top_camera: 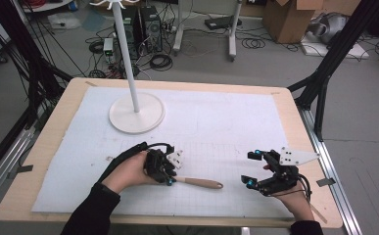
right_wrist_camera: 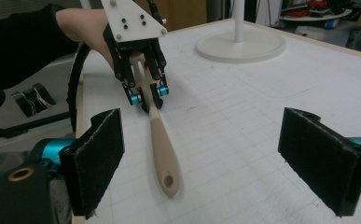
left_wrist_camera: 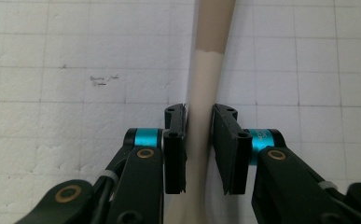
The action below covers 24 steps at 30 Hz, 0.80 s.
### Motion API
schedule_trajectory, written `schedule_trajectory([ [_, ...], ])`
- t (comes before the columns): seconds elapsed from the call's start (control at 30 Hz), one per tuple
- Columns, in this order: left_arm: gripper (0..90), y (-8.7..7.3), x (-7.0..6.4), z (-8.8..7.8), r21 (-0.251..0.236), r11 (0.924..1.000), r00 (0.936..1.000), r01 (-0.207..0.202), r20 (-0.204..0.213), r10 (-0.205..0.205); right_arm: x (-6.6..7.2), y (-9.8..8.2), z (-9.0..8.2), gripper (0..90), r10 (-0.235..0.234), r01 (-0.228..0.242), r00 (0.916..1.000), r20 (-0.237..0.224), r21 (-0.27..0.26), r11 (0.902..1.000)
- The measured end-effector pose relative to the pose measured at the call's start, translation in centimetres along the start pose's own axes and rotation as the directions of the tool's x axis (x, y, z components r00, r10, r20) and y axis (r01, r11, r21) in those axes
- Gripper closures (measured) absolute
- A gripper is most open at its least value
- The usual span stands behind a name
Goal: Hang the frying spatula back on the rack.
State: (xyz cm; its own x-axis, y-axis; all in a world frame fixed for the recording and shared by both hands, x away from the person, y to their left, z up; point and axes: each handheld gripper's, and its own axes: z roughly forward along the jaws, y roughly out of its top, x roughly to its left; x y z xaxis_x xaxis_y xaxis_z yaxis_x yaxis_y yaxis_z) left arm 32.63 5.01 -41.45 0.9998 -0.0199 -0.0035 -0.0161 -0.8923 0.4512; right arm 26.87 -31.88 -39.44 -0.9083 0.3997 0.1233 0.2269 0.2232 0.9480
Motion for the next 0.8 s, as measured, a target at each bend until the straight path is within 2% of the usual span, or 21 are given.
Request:
schedule_trajectory([
  [0.03,74.2,0.0,0.0,0.0,0.000,1.0000,1.0000,0.000,0.000,0.000,0.0,0.0,0.0,13.4,0.000,0.000,1.0000,0.000,0.000,1.0000],
  [0.07,74.8,0.1,0.0,0.0,0.011,0.9998,0.9998,-0.019,0.002,0.019,0.0,0.0,0.0,13.4,-0.001,0.001,1.0000,0.000,-0.003,1.0000],
  [0.2,77.7,0.2,-0.2,-0.1,0.018,0.9986,0.9988,-0.050,0.001,0.050,0.0,0.0,0.0,13.6,-0.001,0.001,1.0000,0.002,-0.001,1.0000],
  [0.3,77.9,0.1,-0.1,-0.1,0.005,1.0000,1.0000,-0.002,0.004,0.002,0.0,0.0,-0.1,13.7,0.001,-0.001,1.0000,0.002,-0.004,1.0000],
  [0.37,77.9,-0.1,-0.2,-0.1,-0.007,0.9999,1.0000,-0.009,0.001,0.009,0.0,0.0,-0.1,13.7,0.002,-0.002,1.0000,0.005,-0.006,1.0000],
  [0.47,77.9,-0.4,-0.2,-0.2,-0.034,0.9994,1.0000,0.003,-0.003,-0.003,-0.1,-0.1,-0.2,13.9,0.003,-0.003,0.9999,0.014,-0.007,1.0000],
  [0.6,77.9,-1.1,-0.2,-0.2,-0.094,0.9947,0.9991,0.041,0.003,-0.041,-0.1,0.0,-0.3,14.1,0.010,-0.010,0.9998,0.019,-0.017,0.9998],
  [0.7,77.9,-1.2,-0.4,-0.4,-0.109,0.9929,0.9989,0.047,-0.005,-0.048,-0.1,0.0,-0.3,14.1,0.010,-0.010,0.9996,0.026,-0.013,0.9999],
  [0.8,77.9,-1.2,-0.6,-1.1,-0.150,0.9874,0.9983,0.049,-0.023,-0.054,-0.1,0.0,-0.4,14.2,0.012,-0.011,0.9994,0.034,-0.026,0.9996],
])
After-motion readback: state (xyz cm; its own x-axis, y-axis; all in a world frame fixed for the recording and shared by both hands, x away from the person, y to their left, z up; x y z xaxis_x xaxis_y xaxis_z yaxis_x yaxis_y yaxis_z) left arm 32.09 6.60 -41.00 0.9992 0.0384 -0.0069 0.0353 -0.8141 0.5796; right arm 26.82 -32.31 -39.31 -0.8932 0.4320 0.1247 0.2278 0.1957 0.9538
